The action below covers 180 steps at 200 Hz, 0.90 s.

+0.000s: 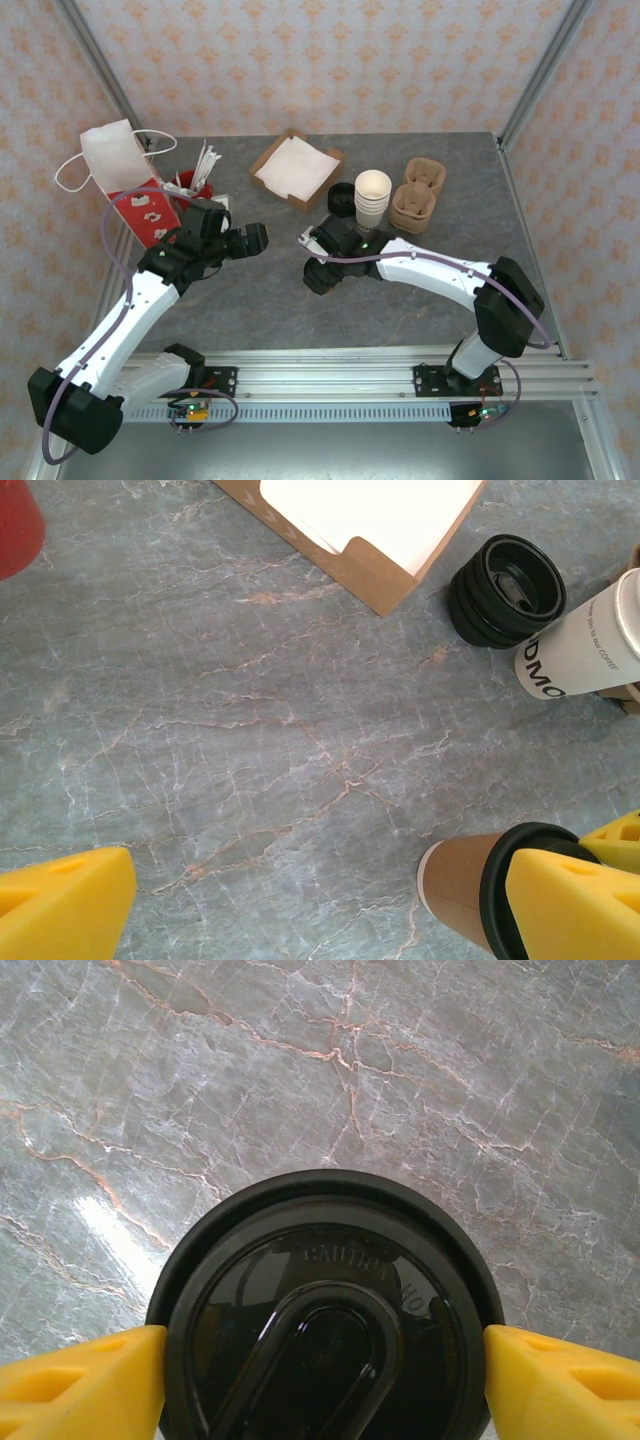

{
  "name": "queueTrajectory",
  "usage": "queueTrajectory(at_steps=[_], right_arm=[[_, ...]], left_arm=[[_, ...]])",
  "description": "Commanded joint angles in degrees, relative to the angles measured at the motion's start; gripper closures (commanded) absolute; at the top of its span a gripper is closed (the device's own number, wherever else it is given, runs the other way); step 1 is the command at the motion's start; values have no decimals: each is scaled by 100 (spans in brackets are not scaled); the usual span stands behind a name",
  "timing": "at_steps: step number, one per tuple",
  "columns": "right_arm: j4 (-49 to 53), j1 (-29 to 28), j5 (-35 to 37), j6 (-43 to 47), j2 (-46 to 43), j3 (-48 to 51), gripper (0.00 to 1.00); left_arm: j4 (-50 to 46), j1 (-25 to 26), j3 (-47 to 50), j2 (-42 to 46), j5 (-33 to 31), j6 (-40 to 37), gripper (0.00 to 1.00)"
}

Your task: Pack the takeout coffee

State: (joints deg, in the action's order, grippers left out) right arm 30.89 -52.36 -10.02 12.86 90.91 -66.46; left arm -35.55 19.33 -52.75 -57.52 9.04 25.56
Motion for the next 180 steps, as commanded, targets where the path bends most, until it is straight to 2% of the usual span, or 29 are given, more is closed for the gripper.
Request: queueTrajectory(at_steps=[1, 106, 180], right_arm=[[197, -37, 199, 76, -1, -54, 24], [417, -35, 695, -275, 73, 428, 38], [1039, -119, 971, -762, 371, 376, 48]], left_arm=[[54, -55, 84, 12, 73, 44, 4], [8, -52, 204, 157, 38, 97, 4], [-90, -53, 118, 223, 10, 123, 5]])
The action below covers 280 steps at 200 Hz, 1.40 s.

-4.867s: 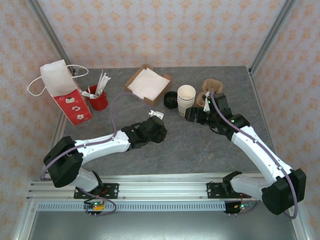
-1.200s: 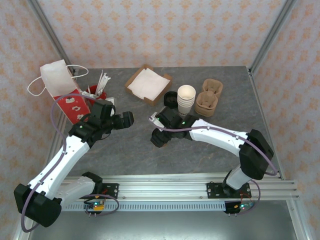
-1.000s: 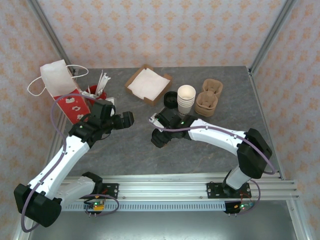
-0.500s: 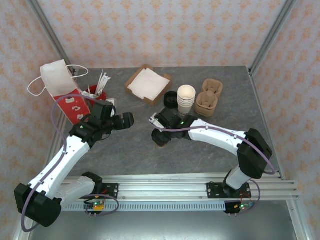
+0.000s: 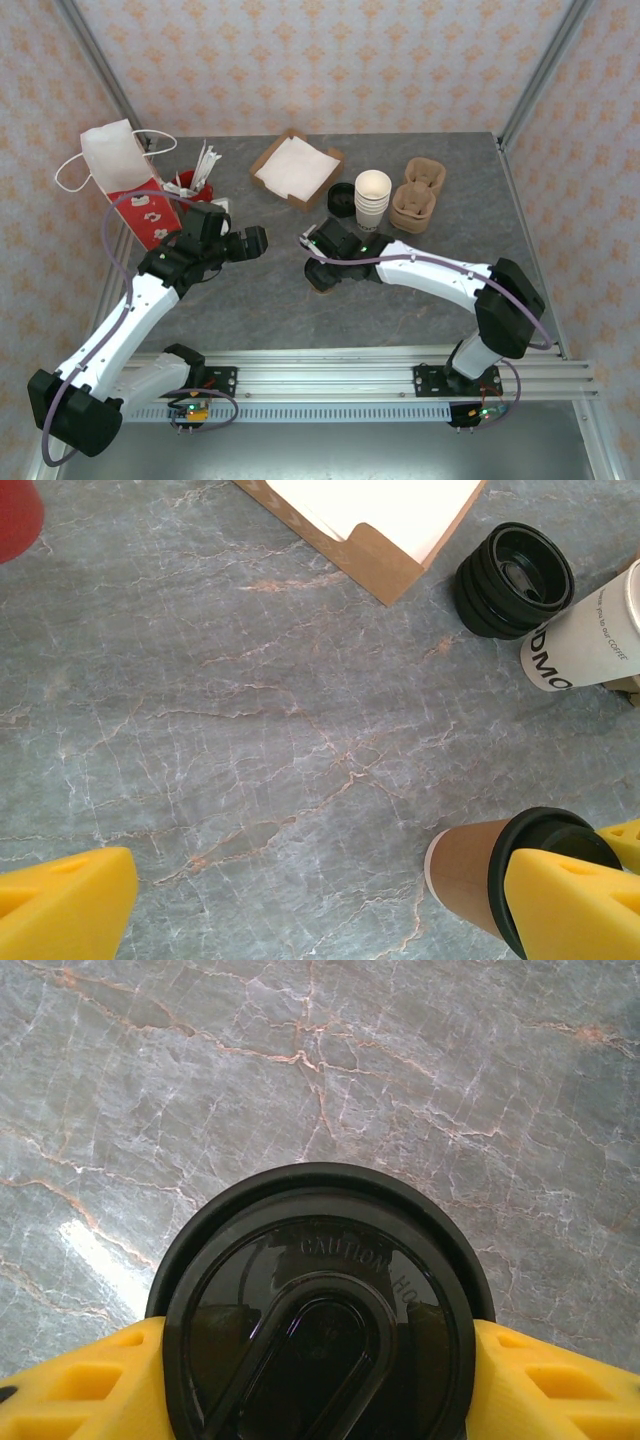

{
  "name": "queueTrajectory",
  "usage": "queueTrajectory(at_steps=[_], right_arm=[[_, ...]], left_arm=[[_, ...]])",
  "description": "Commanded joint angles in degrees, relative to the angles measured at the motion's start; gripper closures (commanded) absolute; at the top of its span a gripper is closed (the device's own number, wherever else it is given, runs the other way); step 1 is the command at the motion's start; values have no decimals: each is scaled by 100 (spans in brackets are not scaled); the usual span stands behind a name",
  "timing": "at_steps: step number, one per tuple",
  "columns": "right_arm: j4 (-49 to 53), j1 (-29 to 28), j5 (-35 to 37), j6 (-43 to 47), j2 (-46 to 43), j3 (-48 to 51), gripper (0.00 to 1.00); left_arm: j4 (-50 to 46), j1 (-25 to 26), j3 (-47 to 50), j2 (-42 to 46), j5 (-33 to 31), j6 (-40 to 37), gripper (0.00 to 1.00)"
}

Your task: Pack the takeout coffee

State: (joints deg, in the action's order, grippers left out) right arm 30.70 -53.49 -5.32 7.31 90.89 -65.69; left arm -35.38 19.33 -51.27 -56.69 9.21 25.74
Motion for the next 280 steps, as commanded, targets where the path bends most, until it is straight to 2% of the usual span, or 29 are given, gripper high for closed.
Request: queueTrajectory(at_steps=[1, 103, 135, 169, 208, 280], right_arm=[[1055, -9, 504, -214, 375, 306, 48], [1848, -15, 480, -550, 855, 50, 52], [1884, -12, 550, -659, 550, -5, 53], [1926, 130, 562, -725, 173, -302, 50], [1769, 371, 337, -809, -15, -170, 47], [1654, 596, 34, -1014, -310, -212, 32]], left_arm=[[-104, -52, -32, 140, -7, 106, 5], [-59, -52, 39, 131, 34, 186, 5], [-66, -52, 22, 114, 43, 162, 5], [-62, -53, -26, 96, 57, 134, 5], [-81, -52, -15, 110, 57, 107, 6], [-22, -52, -54, 26, 98, 89, 6]])
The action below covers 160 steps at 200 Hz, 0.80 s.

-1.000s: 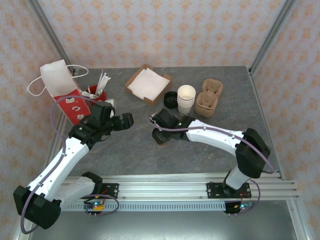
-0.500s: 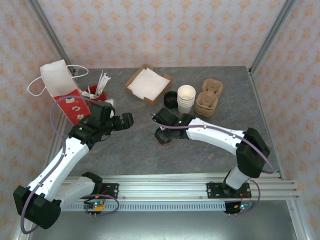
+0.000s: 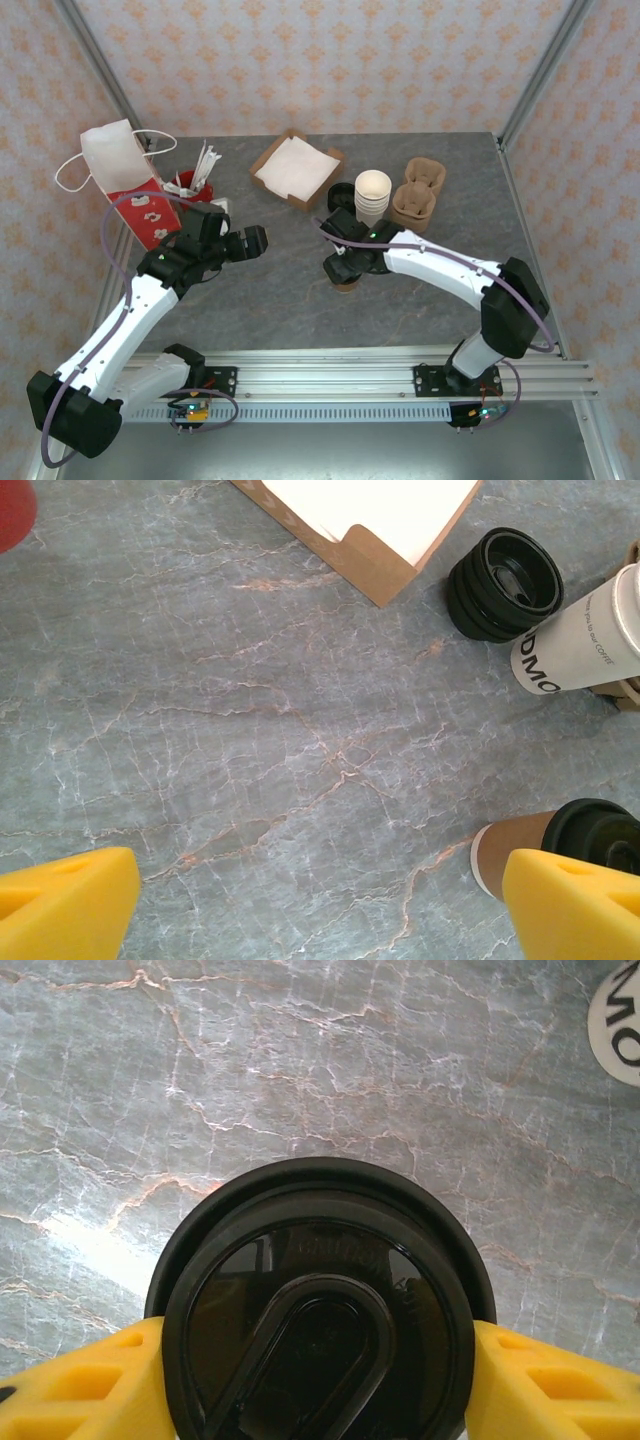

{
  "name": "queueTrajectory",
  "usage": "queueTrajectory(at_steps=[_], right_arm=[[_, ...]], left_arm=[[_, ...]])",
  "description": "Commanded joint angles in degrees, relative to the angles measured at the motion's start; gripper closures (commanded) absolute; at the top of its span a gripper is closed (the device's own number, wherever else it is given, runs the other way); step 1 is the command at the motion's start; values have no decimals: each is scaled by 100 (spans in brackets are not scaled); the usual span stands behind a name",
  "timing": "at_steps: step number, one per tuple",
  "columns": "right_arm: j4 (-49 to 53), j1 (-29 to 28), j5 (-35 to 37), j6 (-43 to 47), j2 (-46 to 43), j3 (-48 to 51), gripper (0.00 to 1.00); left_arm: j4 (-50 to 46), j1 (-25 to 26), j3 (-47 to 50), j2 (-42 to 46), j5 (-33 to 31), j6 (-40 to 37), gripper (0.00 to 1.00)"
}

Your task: Pack the takeout coffee

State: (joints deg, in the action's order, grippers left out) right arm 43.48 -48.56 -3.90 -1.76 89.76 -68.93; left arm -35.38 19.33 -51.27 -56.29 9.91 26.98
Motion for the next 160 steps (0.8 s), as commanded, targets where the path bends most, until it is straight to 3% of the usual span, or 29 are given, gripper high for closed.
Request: queueTrajectory(at_steps=[1, 160], right_arm=[[373, 106, -114, -111, -205, 114, 32], [56, 171, -307, -353, -466, 200, 16]], left_arm=[[-22, -52, -52, -13, 24, -35, 6], [28, -52, 73, 13, -15, -44, 6]])
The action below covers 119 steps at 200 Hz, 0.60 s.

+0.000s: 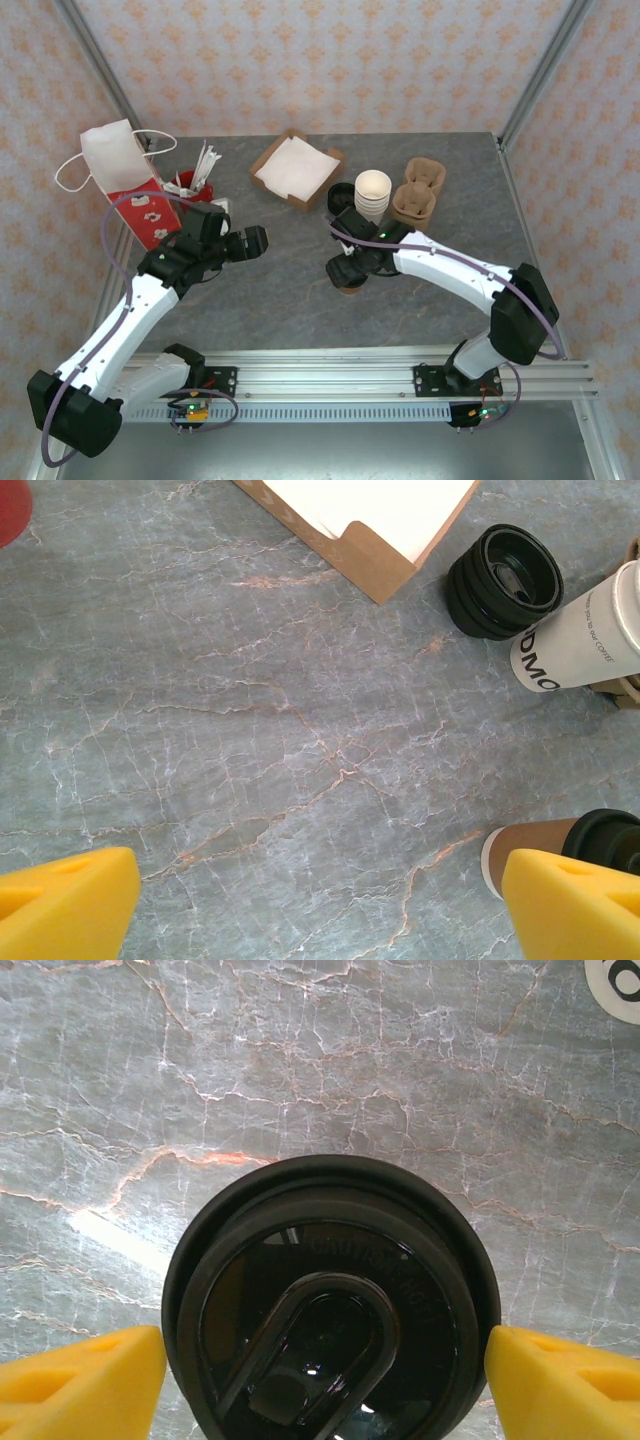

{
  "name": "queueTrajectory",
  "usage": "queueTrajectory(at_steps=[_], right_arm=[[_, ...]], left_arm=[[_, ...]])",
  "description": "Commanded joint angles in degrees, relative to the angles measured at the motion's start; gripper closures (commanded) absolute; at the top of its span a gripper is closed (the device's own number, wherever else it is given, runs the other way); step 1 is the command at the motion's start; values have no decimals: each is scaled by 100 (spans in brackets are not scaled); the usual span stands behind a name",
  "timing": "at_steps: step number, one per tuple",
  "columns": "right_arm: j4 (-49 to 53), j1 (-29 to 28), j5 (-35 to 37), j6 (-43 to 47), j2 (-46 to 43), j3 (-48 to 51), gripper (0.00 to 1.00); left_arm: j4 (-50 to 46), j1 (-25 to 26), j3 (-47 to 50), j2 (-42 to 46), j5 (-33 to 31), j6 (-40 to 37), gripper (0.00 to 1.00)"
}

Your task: Pack the takeout coffee

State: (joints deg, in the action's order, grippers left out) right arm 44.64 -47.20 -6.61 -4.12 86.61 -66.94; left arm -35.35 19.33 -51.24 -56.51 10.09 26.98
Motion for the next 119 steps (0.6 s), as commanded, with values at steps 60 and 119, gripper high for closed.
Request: queueTrajectory(at_steps=[60, 119], right_arm=[[-921, 44, -231, 73, -888, -65, 12], [-3230, 36, -1701, 231, -1691, 481, 5]], left_arm=[[-9, -52, -88, 207, -219, -224, 6], [-485, -54, -756, 334, -1005, -764, 6]])
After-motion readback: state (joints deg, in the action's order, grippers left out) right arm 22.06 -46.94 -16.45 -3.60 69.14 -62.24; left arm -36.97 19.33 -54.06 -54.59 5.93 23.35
